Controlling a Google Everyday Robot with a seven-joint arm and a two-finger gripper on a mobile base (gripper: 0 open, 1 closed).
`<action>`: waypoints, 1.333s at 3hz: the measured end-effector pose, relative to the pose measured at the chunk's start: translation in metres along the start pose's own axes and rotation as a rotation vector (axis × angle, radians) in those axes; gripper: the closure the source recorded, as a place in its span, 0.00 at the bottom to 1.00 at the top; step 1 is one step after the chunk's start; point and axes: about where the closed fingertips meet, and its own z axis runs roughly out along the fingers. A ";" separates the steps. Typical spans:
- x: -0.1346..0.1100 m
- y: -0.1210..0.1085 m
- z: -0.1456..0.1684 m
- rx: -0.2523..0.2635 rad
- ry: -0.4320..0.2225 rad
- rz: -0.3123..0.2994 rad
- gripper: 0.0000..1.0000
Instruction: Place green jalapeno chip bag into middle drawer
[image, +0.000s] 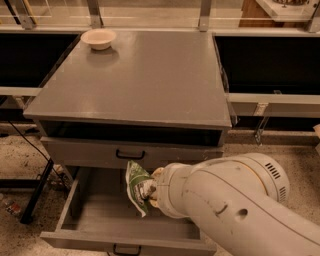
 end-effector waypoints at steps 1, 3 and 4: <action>0.000 0.000 0.000 0.000 0.000 0.000 1.00; 0.032 0.036 0.065 -0.042 0.009 0.099 1.00; 0.050 0.048 0.099 -0.083 0.034 0.149 1.00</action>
Offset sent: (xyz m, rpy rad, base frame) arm 0.0053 0.0163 -0.1167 0.0594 0.0695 -0.1108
